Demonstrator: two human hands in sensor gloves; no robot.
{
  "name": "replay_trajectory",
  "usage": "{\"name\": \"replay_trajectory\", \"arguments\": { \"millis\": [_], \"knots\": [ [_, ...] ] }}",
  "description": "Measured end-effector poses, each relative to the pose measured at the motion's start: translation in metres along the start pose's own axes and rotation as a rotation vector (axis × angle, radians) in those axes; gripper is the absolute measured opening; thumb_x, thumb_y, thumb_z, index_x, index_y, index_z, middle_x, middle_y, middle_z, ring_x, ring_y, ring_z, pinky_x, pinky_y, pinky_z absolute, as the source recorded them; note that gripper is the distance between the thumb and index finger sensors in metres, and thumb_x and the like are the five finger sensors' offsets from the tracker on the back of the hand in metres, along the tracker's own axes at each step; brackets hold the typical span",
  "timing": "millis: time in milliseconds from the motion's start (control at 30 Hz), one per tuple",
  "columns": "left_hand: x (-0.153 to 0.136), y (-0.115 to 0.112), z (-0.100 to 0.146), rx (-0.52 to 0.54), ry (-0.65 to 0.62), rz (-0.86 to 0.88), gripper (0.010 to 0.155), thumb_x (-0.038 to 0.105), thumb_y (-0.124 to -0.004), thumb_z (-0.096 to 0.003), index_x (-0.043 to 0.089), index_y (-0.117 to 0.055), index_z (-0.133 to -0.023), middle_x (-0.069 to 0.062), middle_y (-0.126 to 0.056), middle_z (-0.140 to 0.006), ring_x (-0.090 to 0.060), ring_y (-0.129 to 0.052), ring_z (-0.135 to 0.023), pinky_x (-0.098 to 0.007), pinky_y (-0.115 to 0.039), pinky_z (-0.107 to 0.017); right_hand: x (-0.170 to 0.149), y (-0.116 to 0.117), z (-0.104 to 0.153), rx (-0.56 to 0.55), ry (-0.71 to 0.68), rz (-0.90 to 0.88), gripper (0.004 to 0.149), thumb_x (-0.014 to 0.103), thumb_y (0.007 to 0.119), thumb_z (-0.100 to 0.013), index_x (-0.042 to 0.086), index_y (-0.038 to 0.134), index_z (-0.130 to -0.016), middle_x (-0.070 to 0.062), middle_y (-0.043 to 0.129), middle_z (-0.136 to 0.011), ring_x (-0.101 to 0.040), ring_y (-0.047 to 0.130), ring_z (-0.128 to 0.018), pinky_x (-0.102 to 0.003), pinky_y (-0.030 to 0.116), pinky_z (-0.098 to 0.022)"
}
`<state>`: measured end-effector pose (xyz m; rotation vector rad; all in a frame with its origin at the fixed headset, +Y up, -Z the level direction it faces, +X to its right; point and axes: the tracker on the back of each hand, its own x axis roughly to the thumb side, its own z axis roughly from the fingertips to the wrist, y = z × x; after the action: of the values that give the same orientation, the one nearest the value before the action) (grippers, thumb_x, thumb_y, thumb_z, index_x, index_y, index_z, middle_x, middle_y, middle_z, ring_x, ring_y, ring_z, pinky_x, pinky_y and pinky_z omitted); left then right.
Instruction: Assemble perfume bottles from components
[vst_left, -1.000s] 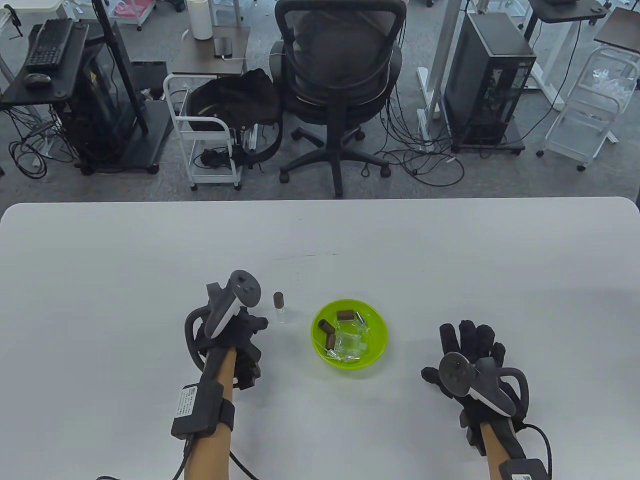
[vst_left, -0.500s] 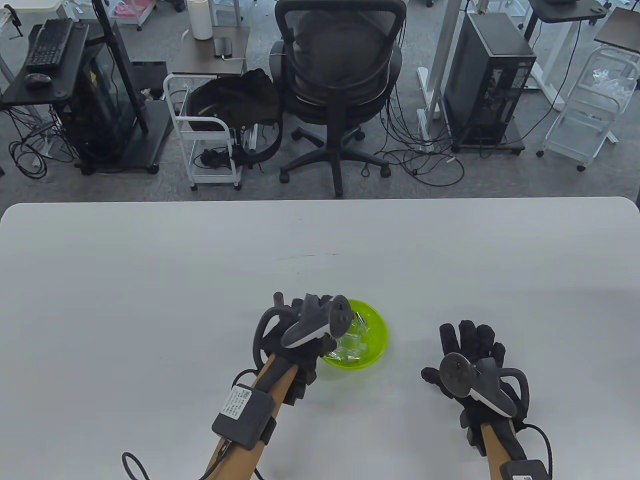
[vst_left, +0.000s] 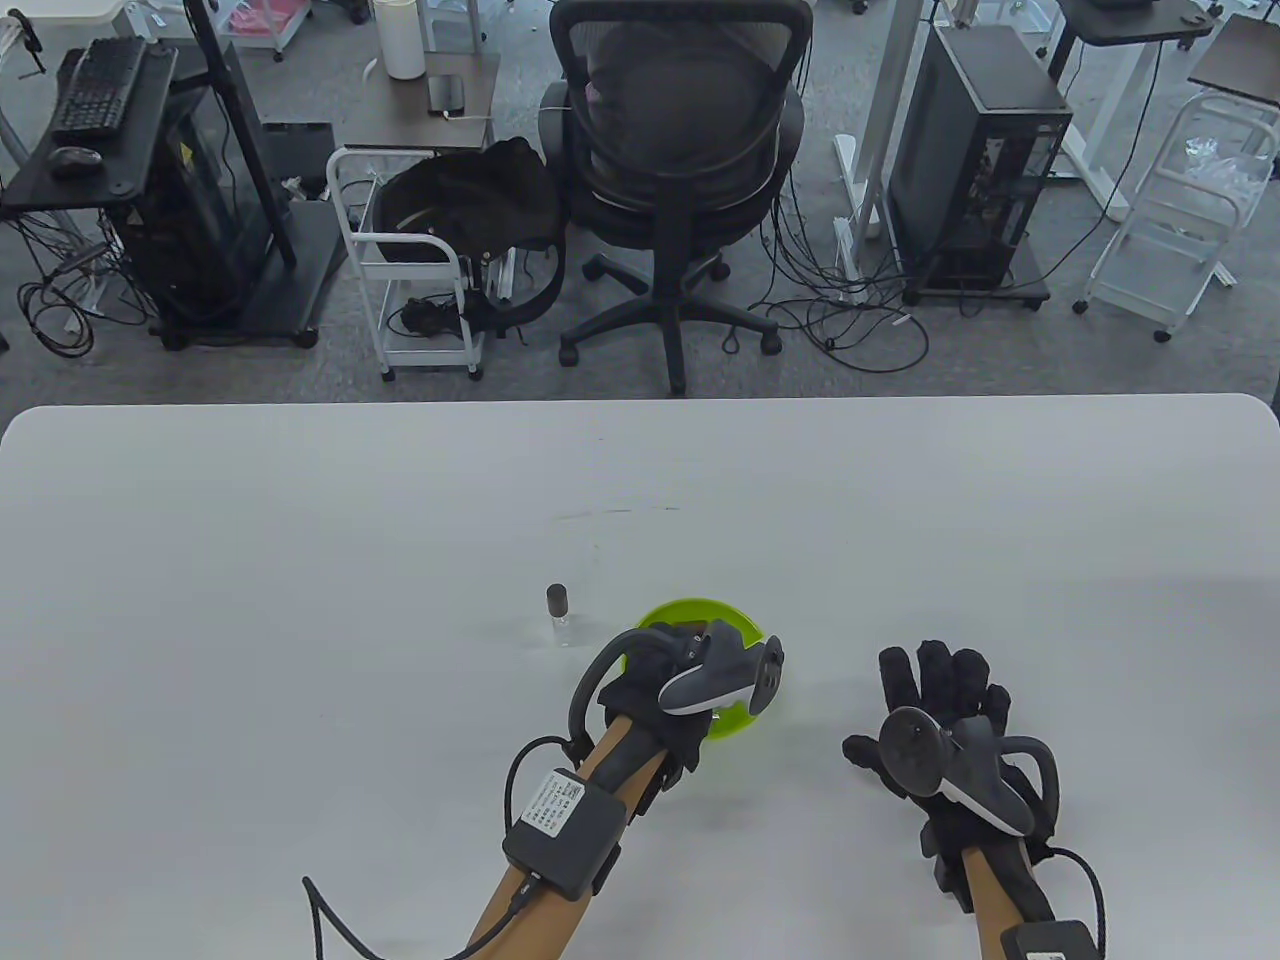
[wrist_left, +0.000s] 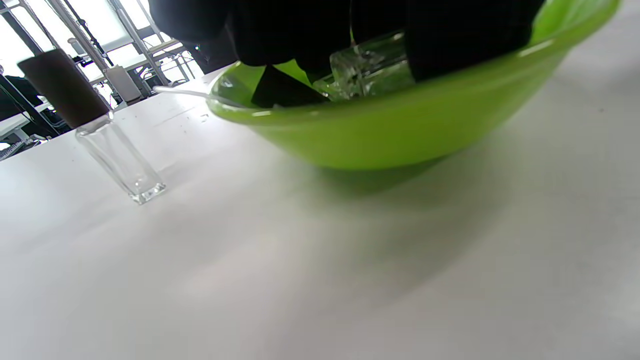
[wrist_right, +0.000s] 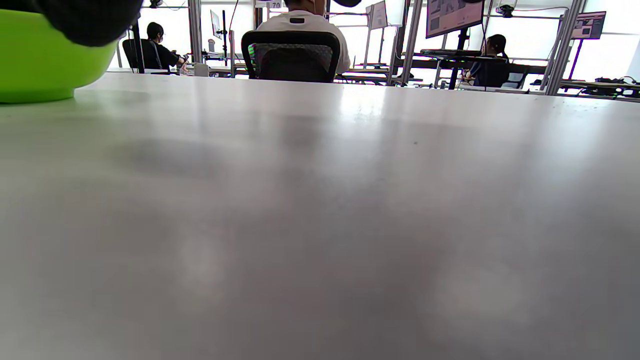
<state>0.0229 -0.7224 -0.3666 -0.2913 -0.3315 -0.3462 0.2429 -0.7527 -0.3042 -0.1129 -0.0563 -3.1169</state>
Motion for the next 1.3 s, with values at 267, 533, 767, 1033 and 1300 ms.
{"name": "replay_trajectory", "arguments": {
  "millis": [267,533,767,1033,1300],
  "knots": [
    [0.005,-0.003,-0.003,0.010,0.008,-0.037,0.071,0.051,-0.082,-0.0479,0.032,-0.056,-0.111,-0.001,-0.068,-0.115,-0.033,-0.071,-0.103,-0.049,-0.063,-0.078,0.001,0.000,0.001,0.002,-0.001,0.010,0.094,0.067,0.061,-0.051,0.016,0.022,-0.119,-0.032,0.022,-0.122,-0.067,0.028,-0.109,-0.079,0.039,-0.073],
    [0.005,0.001,0.003,0.020,0.014,-0.050,0.069,0.052,-0.082,-0.0472,0.031,-0.058,-0.109,-0.002,-0.068,-0.114,-0.034,-0.071,-0.102,-0.050,-0.062,-0.078,0.001,0.001,0.001,0.002,-0.002,0.015,0.094,0.067,0.061,-0.051,0.016,0.022,-0.119,-0.032,0.022,-0.122,-0.067,0.028,-0.109,-0.079,0.039,-0.073],
    [0.001,0.000,0.005,0.059,0.005,-0.031,0.068,0.056,-0.081,-0.0471,0.031,-0.059,-0.107,-0.002,-0.068,-0.114,-0.034,-0.070,-0.103,-0.050,-0.062,-0.078,0.001,0.001,0.001,0.001,0.000,0.012,0.093,0.067,0.060,-0.051,0.016,0.021,-0.119,-0.032,0.022,-0.122,-0.067,0.028,-0.109,-0.079,0.039,-0.073],
    [-0.007,0.005,0.017,0.172,-0.018,0.031,0.070,0.059,-0.081,-0.0448,0.028,-0.061,-0.105,-0.004,-0.072,-0.111,-0.032,-0.077,-0.098,-0.048,-0.066,-0.075,0.000,0.001,0.001,-0.001,0.003,0.006,0.094,0.068,0.060,-0.051,0.016,0.021,-0.119,-0.032,0.021,-0.122,-0.066,0.029,-0.109,-0.079,0.039,-0.073],
    [-0.032,0.011,0.058,0.401,0.000,0.084,0.072,0.061,-0.081,-0.0433,0.025,-0.063,-0.103,-0.006,-0.081,-0.104,-0.029,-0.088,-0.090,-0.043,-0.074,-0.069,0.000,0.001,0.001,-0.003,-0.001,0.006,0.093,0.068,0.060,-0.051,0.016,0.022,-0.119,-0.032,0.022,-0.122,-0.066,0.030,-0.109,-0.079,0.039,-0.073]
  ]
}}
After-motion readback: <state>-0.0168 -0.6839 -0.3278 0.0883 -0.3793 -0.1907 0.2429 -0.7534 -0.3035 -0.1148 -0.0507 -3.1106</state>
